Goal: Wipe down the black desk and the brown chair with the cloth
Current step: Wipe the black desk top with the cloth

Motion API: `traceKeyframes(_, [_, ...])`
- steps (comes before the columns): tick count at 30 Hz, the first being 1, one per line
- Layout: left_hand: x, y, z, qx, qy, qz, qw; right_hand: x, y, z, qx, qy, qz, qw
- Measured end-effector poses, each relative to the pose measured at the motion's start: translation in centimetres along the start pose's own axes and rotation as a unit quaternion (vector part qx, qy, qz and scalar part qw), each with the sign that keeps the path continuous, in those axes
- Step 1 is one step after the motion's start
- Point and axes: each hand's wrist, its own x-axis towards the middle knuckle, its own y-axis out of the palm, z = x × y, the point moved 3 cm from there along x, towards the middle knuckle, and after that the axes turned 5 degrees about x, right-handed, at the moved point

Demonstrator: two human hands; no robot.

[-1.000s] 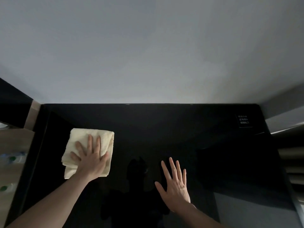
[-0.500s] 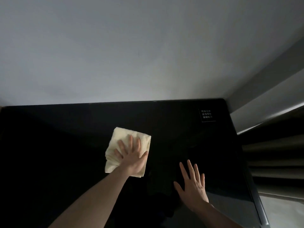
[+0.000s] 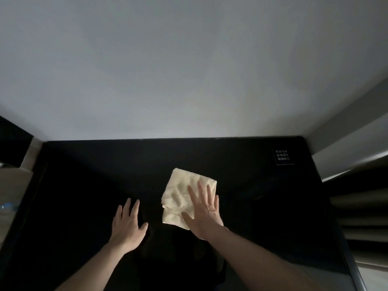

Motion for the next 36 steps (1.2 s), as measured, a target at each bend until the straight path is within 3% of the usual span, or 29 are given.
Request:
traceKeyframes(6, [0.0,1.4,3.4,0.068,0.045,0.037,0.996,5.2,2.7,4.9,0.008,0.036,0.054,0.998])
traceKeyframes(16, [1.9,3.0,-1.2,0.051,0.080,-0.036,0.995,6.6,1.9,-0.3,-0.051,0.051,0.039,0.997])
traceKeyframes(26, [2.7,4.4,-14.4,0.078,0.134,-0.037,0.987,4.8,-4.6,-14.5,-0.049,0.064,0.010,0.997])
traceKeyframes(36, [0.2,7.2,-29.9,0.095,0.104,0.029,0.990,-0.4,-12.0,-34.8,-0.019,0.146,-0.003,0.989])
